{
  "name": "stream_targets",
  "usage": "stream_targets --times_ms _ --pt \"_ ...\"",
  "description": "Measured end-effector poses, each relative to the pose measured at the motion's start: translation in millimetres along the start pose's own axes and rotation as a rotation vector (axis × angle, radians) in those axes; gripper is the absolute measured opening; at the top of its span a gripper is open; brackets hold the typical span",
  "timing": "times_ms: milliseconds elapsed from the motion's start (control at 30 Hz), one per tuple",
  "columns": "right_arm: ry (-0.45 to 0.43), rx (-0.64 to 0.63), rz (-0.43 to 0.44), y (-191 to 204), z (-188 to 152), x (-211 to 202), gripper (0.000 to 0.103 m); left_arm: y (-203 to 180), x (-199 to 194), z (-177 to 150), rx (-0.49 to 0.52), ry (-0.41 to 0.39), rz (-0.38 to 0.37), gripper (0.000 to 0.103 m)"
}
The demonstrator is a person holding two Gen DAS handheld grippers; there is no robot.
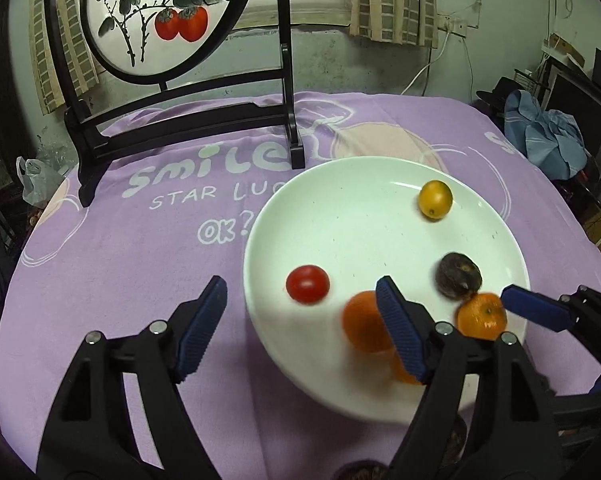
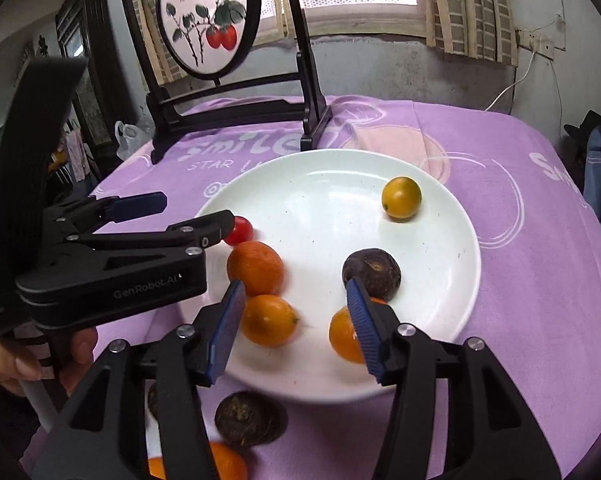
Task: Organize fruits
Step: 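Place the tangerine and red cherry tomato on the white plate, open both tools, then grasp a yellow-green fruit with the right tool while the left tool grasps a yellow tomato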
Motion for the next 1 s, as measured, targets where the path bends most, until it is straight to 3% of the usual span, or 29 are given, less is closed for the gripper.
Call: stream_targets --times_ms 200,267,400,533,800,933,1000 --pt "-0.003 0.003 0.015 2.0 -16.0 -37.8 0.06 -0.5 -43.9 -13.0 -0.001 -0.018 -0.027 0.084" --pt "0.014 -0.01 0.007 3.1 -26.0 -49.2 0.06 0.0 -58.7 -19.3 0.009 -0.026 -0.017 0.09" --pt "0.034 -0.033 -0.004 7.5 -42.7 -71.1 0.06 0.4 -85.9 -34.3 0.034 -0.031 -0.009 0.09" --pt "0.045 -0.054 0.001 15.0 -58.2 -92.4 0.06 4.7 -112.6 -50.0 -0.003 -0.034 -0.03 0.091" --pt "0.113 -0.139 0.018 42.4 -101.9 -115.1 0.06 11.9 -135.0 -77.9 -0.021 -0.028 -0.054 0.091" --pt "0.149 -0.171 0.062 65.1 -124.3 -122.0 0.06 21.3 -131.7 -87.5 -0.036 -0.023 -0.057 0.091" --pt "0.163 -0.202 0.042 71.9 -132.6 -119.9 0.06 27.1 -127.0 -91.0 -0.051 -0.01 -0.06 0.091"
Point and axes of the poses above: each gripper's, at about its wrist camera, not at the fingertips, and x roughly the way its jaws point, y to its left, z to its top, the point moved 8 cm from there along x, roughly the way its jaws point, and after that the axes turned 15 degrees about -y, right-handed, at the moved point
